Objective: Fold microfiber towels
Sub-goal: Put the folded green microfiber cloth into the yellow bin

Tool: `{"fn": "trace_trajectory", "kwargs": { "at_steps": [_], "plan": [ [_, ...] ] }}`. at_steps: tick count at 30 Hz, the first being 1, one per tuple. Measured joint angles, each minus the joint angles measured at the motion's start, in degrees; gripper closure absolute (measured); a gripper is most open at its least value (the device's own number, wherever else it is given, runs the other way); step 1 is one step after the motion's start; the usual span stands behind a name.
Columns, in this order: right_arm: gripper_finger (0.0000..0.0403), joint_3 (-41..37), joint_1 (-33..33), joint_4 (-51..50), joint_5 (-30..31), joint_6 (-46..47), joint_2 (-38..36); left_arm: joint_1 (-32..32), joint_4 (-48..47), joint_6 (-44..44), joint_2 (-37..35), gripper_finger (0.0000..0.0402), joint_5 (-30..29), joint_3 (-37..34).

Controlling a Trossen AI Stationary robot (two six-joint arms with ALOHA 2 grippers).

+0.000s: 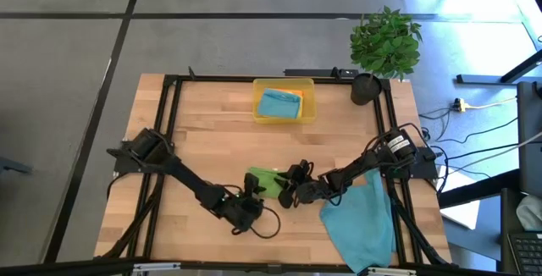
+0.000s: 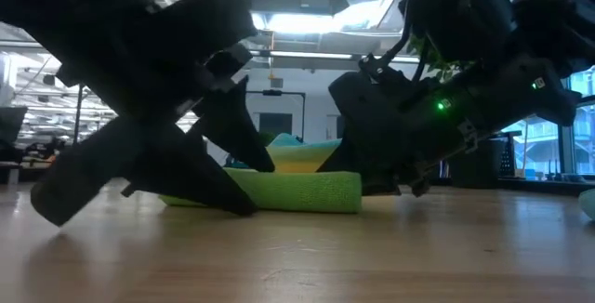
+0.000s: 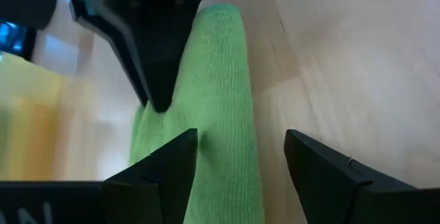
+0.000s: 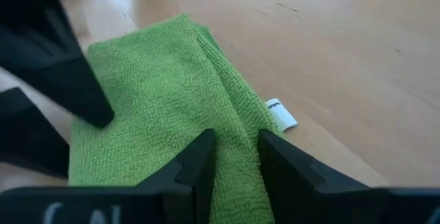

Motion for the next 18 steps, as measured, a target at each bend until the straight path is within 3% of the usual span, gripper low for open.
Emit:
{"fn": "trace_trajectory", "kwargs": {
  "at_steps": [5, 13, 18],
  "plan": [
    [0.0287, 0.08, -0.76, 0.07, -1.7, 1.66, 0.0, 0.04, -4.64, 0.51, 3.57, 0.019, -3.17, 4.11],
    [0.0287, 0.09, -0.87, -0.08, -2.49, 1.68, 0.0, 1.25, -5.63, 0.44, 4.42, 0.0193, -9.15, 4.47],
    [0.0287, 0.07, -0.86, -0.15, -2.65, 1.85, 0.0, 2.16, -7.19, 0.25, 4.41, 0.0214, -8.0, 4.47]
  ]
}}
